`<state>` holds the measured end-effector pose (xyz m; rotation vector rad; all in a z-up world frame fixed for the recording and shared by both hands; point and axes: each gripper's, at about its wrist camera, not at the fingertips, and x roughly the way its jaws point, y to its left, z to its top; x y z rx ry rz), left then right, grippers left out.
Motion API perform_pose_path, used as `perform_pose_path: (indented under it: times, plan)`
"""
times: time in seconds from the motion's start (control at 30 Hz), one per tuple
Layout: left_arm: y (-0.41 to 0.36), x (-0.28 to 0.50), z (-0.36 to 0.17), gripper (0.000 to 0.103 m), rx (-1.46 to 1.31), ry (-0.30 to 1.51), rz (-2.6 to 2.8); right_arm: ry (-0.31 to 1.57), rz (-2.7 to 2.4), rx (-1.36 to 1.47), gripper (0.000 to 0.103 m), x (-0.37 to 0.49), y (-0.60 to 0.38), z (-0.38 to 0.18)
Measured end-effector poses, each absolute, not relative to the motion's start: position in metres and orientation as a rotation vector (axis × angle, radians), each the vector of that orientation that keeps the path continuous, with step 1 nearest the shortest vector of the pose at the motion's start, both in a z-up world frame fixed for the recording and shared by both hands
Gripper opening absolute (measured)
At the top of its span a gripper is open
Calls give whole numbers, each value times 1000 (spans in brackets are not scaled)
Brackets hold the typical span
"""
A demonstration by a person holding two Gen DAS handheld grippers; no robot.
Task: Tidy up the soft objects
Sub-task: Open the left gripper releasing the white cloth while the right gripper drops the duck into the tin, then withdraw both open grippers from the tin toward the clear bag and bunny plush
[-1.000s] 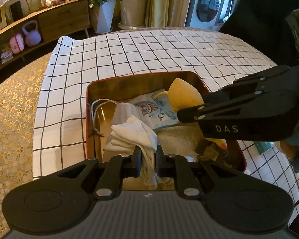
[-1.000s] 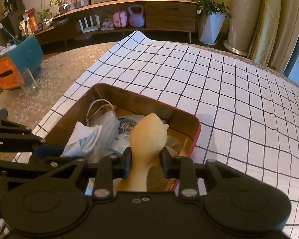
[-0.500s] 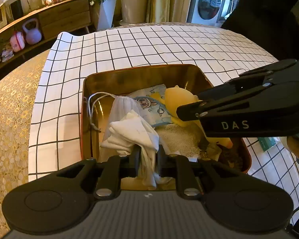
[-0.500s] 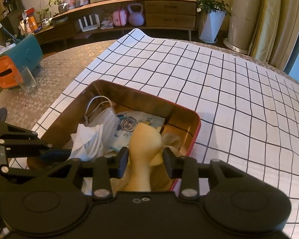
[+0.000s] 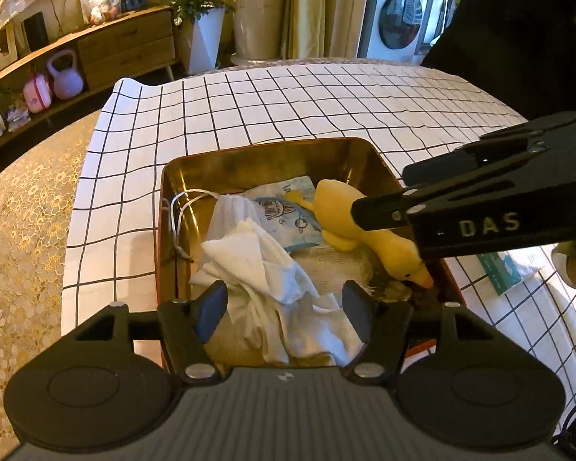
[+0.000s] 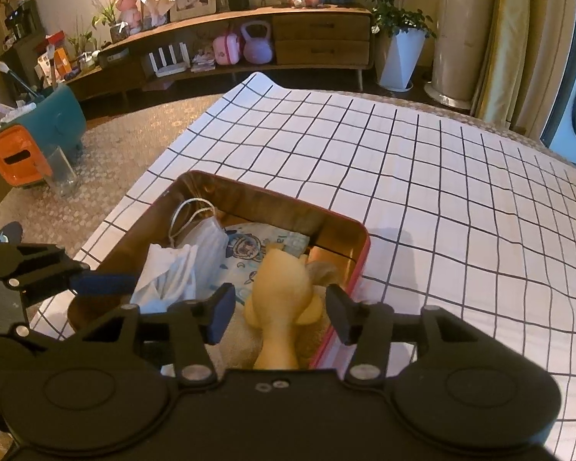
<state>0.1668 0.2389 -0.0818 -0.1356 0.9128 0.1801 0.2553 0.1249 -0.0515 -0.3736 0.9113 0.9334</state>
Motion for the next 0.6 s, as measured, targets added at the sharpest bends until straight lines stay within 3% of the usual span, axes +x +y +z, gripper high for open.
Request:
perform_pose_path:
  times: [0.6]
  plan:
    - [205,139,-29,71,-128,814,158,818,940,-267,78,236,58,3]
